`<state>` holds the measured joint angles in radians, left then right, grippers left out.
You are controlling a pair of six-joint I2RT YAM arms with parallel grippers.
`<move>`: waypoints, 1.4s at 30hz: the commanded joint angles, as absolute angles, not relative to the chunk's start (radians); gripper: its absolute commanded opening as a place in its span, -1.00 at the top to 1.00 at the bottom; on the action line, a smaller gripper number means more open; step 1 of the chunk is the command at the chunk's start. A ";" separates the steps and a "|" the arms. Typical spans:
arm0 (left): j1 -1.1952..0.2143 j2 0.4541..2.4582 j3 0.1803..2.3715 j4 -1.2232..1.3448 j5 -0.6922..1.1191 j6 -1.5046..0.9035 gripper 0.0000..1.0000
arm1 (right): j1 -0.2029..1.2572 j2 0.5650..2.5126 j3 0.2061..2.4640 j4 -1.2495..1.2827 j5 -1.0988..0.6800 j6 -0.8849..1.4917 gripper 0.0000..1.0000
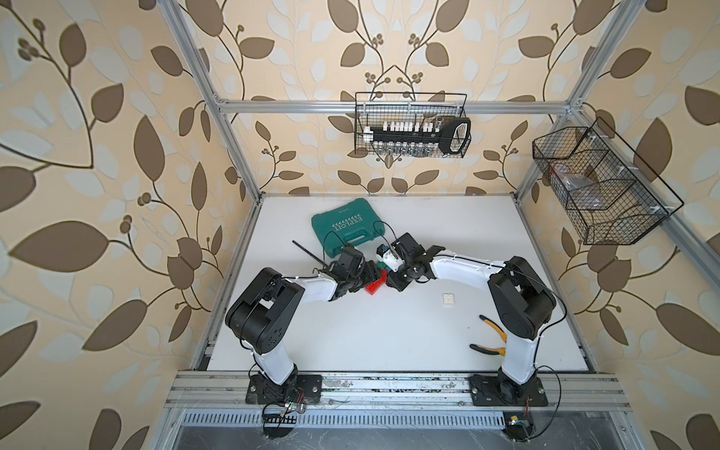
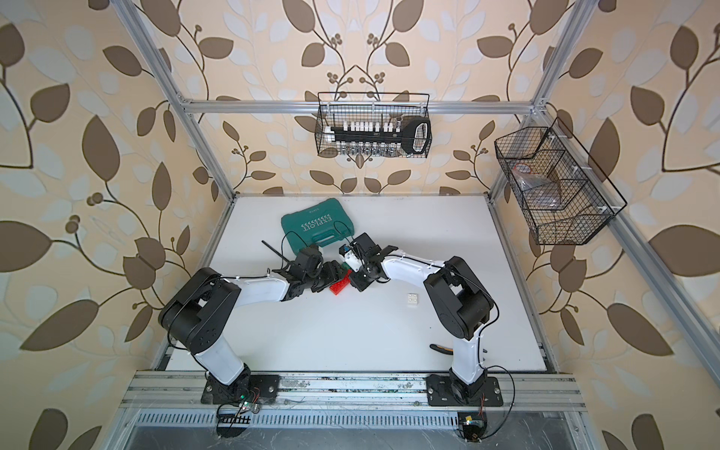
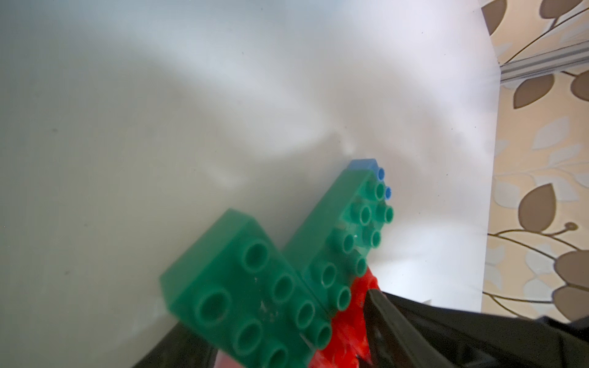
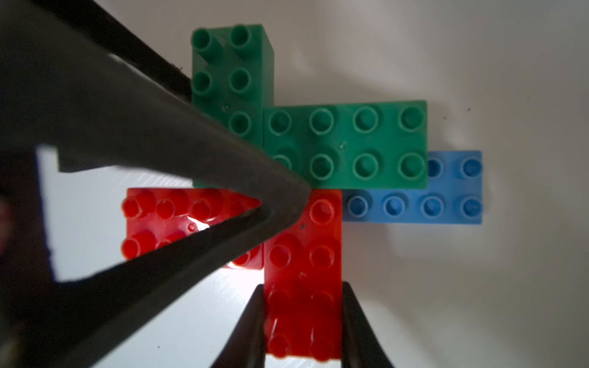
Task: Assemble a small pinwheel with lego
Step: Assemble the lego brick with the lego brick.
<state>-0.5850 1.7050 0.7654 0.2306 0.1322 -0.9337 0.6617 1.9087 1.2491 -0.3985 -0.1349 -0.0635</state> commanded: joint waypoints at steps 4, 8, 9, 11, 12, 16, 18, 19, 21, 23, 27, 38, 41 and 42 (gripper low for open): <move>-0.622 1.794 0.769 -0.042 0.024 -0.870 -0.42 | 0.672 1.931 1.235 -0.448 -0.150 -0.028 0.71; -0.635 1.819 0.752 -0.041 0.021 -0.871 -0.33 | 0.661 1.946 1.238 -0.442 -0.181 0.007 0.72; -0.635 1.824 0.745 -0.035 0.025 -0.871 -0.31 | 0.660 1.950 1.239 -0.443 -0.184 0.010 0.72; -0.637 1.823 0.737 -0.038 0.025 -0.868 -0.30 | 0.661 1.950 1.235 -0.440 -0.185 0.012 0.72; -0.637 1.820 0.733 -0.037 0.023 -0.871 -0.30 | 0.660 1.950 1.233 -0.439 -0.184 0.013 0.72; -0.637 1.802 0.743 -0.052 0.022 -0.857 -0.33 | 0.659 1.945 1.239 -0.451 -0.169 0.012 0.71; -0.637 1.775 0.751 -0.053 0.032 -0.850 -0.53 | 0.657 1.937 1.250 -0.462 -0.171 0.015 0.66; -0.637 1.760 0.755 -0.057 0.033 -0.848 -0.60 | 0.658 1.933 1.257 -0.467 -0.177 0.017 0.63; -0.637 1.717 0.773 -0.075 0.033 -0.843 -0.72 | 0.657 1.916 1.265 -0.473 -0.185 0.026 0.51; -0.637 1.677 0.791 -0.093 0.031 -0.836 -0.78 | 0.658 1.894 1.271 -0.478 -0.183 0.034 0.30; -0.636 1.589 0.819 -0.127 0.022 -0.824 -0.85 | 0.658 1.831 1.247 -0.474 -0.152 0.055 0.00; -0.639 1.468 0.810 0.002 0.305 -0.805 -0.98 | 0.516 1.497 1.032 -0.619 -0.009 0.268 -0.34; -0.690 1.470 0.811 0.052 0.382 -0.804 -0.98 | 0.455 1.432 0.982 -0.718 0.052 0.315 -0.42; -0.711 1.465 0.815 0.041 0.365 -0.793 -0.98 | 0.444 1.421 0.966 -0.732 0.069 0.325 -0.44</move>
<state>-0.6632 1.4834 0.8112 -0.0158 0.2535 -0.8322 0.4648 1.4448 1.0134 -0.6052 -0.0200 0.2428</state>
